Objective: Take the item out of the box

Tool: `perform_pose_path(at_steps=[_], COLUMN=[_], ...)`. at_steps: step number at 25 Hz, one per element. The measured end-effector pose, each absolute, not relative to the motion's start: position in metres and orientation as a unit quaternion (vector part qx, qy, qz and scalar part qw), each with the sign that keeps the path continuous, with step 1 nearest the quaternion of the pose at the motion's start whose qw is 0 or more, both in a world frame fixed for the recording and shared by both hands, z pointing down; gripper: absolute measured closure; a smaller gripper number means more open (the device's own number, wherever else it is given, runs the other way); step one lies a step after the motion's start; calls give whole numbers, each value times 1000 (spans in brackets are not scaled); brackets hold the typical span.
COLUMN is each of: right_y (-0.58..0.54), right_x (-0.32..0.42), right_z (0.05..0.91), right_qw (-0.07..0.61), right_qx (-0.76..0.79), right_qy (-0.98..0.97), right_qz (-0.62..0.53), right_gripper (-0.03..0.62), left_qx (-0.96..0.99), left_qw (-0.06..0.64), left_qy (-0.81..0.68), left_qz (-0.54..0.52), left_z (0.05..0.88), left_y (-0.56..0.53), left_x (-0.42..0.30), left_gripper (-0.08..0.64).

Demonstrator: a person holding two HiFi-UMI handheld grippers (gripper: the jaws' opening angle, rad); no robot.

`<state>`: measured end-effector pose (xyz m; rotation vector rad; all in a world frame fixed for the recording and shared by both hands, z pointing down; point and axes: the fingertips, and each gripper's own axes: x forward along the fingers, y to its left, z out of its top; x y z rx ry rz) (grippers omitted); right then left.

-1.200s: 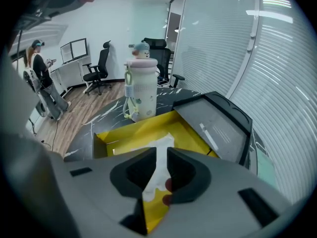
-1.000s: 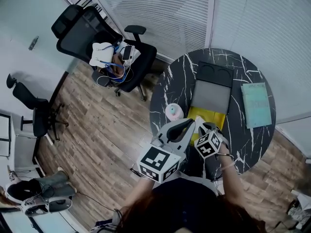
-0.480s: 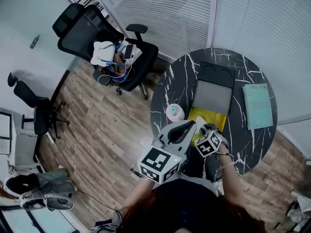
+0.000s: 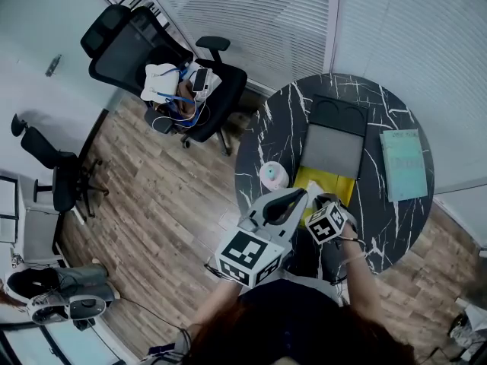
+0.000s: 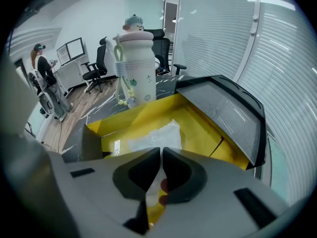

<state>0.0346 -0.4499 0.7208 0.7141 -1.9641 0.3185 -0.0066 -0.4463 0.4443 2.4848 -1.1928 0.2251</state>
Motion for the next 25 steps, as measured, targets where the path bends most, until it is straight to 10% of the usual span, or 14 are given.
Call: perform_pose_path(at_steps=[25], right_y=[-450], right_x=[50], right_z=[673], right_qw=[441], right_qx=[372], right_qy=[-808], right_qz=[118], right_gripper=[569], left_qx=[886], left_qw=[167], left_qy=[-429], left_qz=[62], left_z=[425], left_y=[-418], left_x=[-17], left_gripper=[532])
